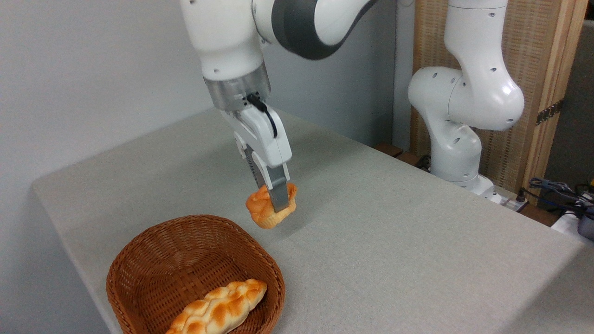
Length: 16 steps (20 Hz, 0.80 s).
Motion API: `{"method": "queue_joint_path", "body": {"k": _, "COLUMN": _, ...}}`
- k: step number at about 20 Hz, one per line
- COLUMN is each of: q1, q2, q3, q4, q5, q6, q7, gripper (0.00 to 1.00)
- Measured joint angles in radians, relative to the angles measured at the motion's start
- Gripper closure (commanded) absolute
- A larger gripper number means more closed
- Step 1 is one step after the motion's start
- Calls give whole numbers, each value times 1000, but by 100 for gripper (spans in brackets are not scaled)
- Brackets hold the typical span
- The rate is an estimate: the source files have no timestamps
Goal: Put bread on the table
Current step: 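Lower the held roll onto the table surface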
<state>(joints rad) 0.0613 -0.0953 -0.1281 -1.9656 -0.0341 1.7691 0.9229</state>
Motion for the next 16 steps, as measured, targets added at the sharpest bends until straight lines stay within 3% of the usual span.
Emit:
{"method": "queue_joint_path", "body": {"k": 5, "q1": -37, "q2": 2, "q3": -3, "q4": -82, "q5": 0, "q6": 43, "q7": 1, "gripper": 0}}
{"method": "queue_joint_path", "body": {"k": 16, "q1": -38, "q2": 2, "q3": -5, "q4": -88, "q5": 0, "q6": 96, "q7": 1, "gripper": 0}}
